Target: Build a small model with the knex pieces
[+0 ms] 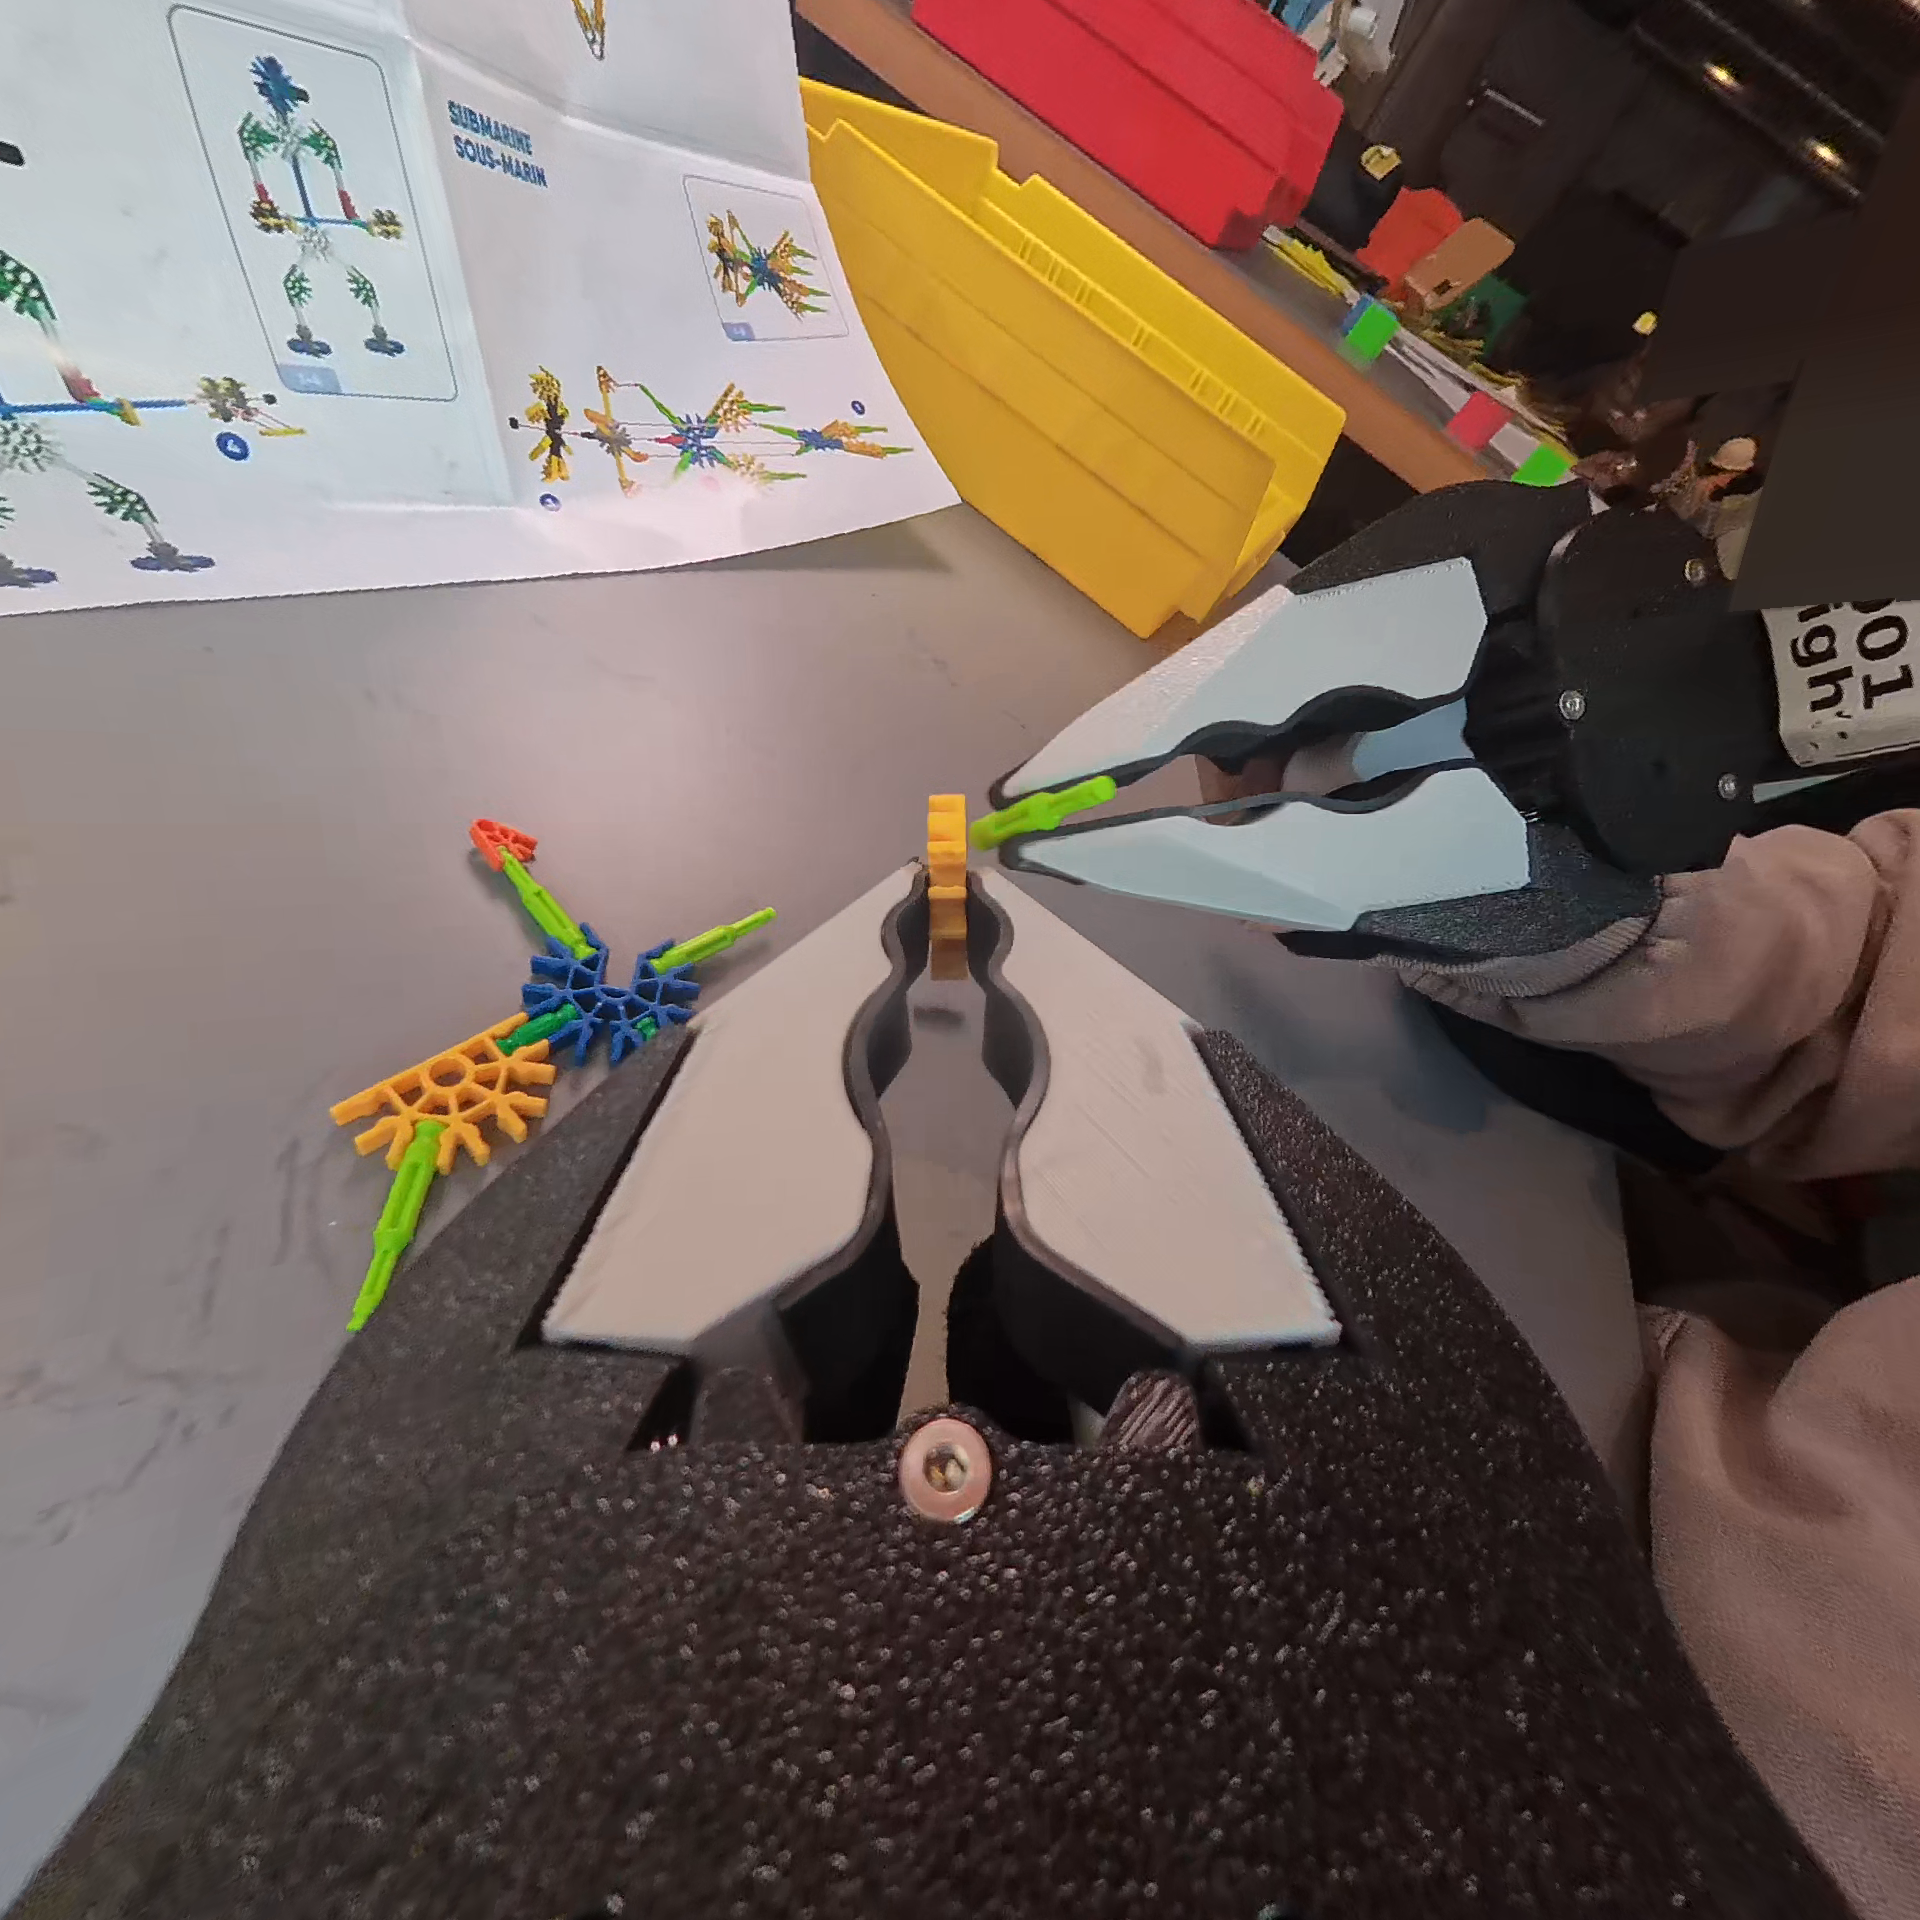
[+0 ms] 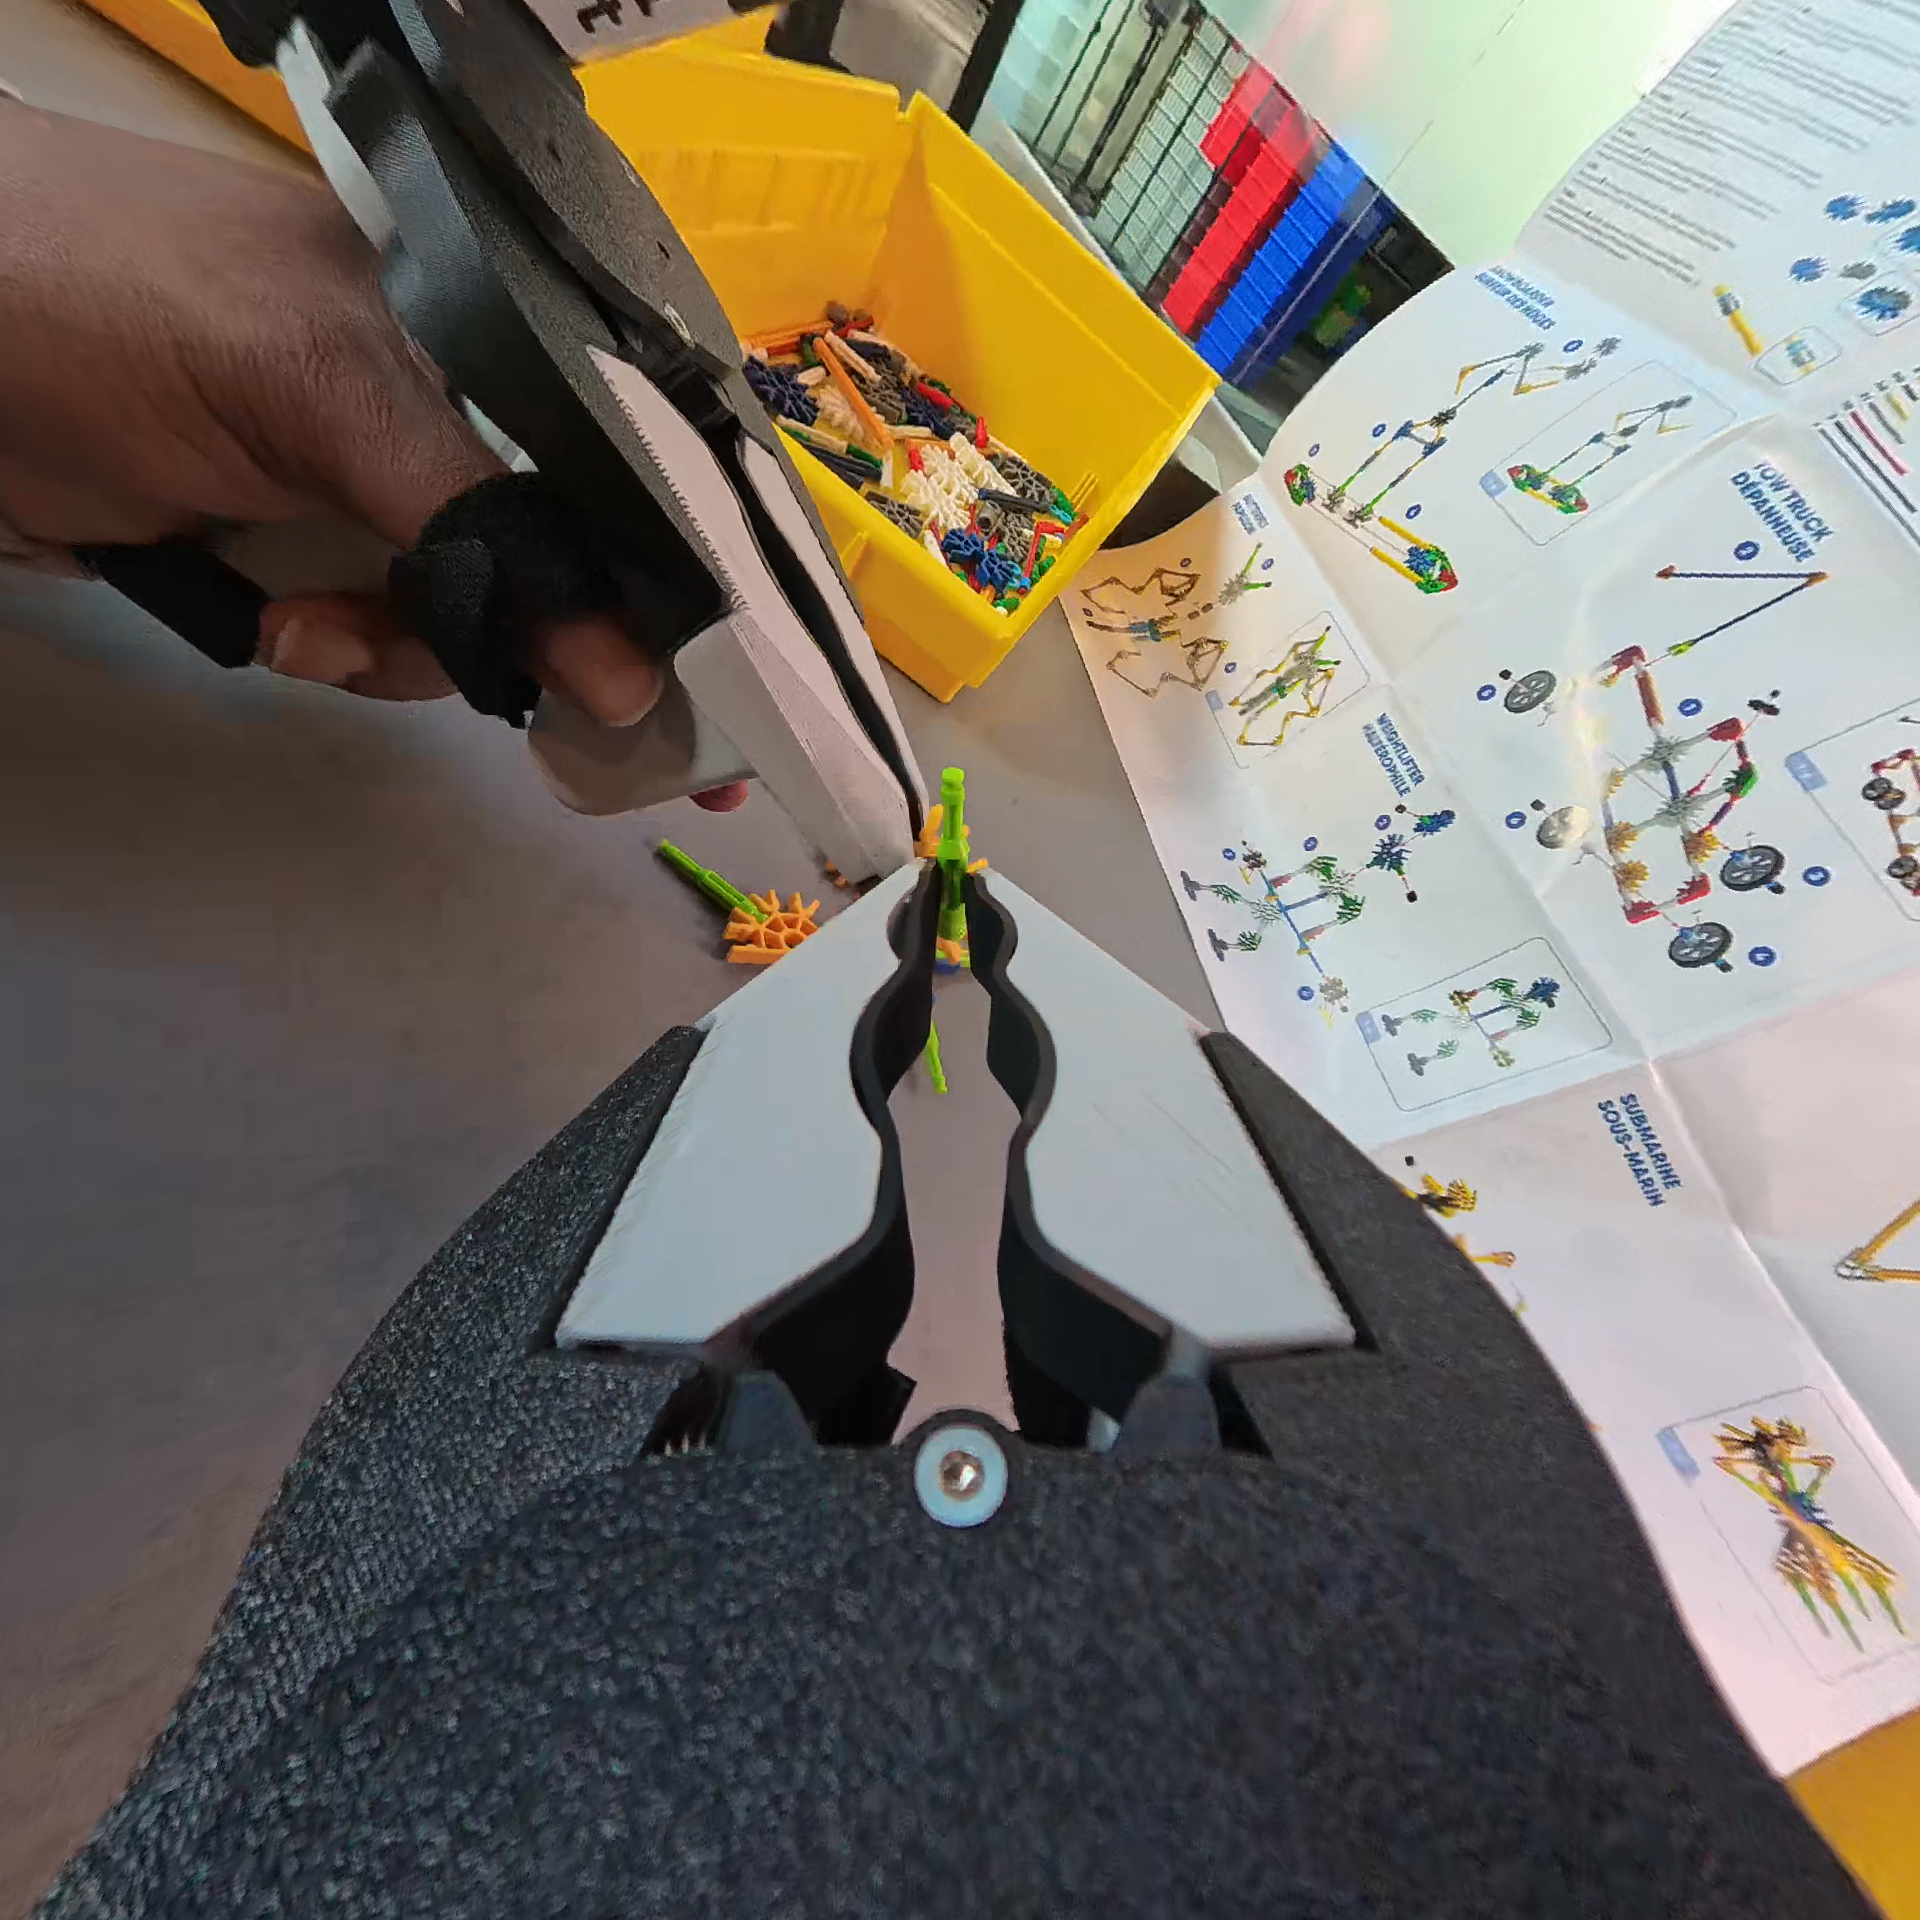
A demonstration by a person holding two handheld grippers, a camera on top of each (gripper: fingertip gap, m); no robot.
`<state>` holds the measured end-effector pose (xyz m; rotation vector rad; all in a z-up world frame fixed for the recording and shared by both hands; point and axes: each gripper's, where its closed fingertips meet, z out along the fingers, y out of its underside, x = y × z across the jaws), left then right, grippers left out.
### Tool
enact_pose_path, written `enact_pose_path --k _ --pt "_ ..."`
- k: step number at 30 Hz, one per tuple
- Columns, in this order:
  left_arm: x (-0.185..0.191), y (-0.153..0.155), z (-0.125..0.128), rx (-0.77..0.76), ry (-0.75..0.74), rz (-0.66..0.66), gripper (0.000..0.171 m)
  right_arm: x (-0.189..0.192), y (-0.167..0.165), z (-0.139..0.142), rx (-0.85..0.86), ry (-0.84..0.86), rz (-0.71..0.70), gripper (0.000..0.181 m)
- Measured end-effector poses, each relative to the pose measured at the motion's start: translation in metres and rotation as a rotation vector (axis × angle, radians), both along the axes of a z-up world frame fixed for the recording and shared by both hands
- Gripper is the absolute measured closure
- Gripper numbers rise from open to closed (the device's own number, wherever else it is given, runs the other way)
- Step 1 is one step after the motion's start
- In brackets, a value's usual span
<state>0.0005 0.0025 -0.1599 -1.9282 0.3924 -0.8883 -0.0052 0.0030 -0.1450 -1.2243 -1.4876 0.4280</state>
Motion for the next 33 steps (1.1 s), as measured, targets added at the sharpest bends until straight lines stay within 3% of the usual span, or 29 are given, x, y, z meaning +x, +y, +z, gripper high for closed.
enact_pose_path --k 3,9,15,18,20,22,24,25,27,29,33 --pt "-0.007 -0.004 0.001 0.002 -0.073 -0.034 0.166 0.007 -0.001 0.017 -0.172 0.162 0.068 0.179" --pt "-0.012 -0.011 0.012 0.041 -0.153 -0.083 0.166 0.023 0.006 0.029 -0.522 0.318 0.187 0.179" --pt "-0.026 -0.007 0.014 0.07 -0.133 -0.045 0.166 0.032 0.021 0.029 -0.55 0.351 0.156 0.179" --pt "-0.056 0.002 0.03 0.164 -0.036 0.076 0.166 0.034 0.023 0.026 -0.538 0.345 0.145 0.178" --pt "-0.102 0.01 0.054 0.267 0.124 0.265 0.166 0.034 0.023 0.025 -0.527 0.333 0.145 0.178" --pt "-0.176 0.008 0.092 0.371 0.302 0.542 0.165 0.034 0.024 0.026 -0.5 0.321 0.14 0.178" --pt "-0.262 -0.013 0.123 0.393 0.458 0.831 0.166 0.036 0.026 0.027 -0.478 0.311 0.136 0.178" --pt "-0.305 -0.028 0.126 0.342 0.536 0.953 0.166 0.036 0.027 0.027 -0.48 0.313 0.137 0.178" --pt "-0.38 -0.062 0.111 0.164 0.628 1.138 0.166 0.038 0.028 0.03 -0.505 0.334 0.141 0.178" --pt "-0.43 -0.09 0.083 0.014 0.662 1.239 0.166 0.039 0.029 0.033 -0.537 0.355 0.148 0.178" --pt "-0.469 -0.121 0.034 -0.165 0.756 1.297 0.166 0.038 0.03 0.033 -0.578 0.369 0.157 0.178"
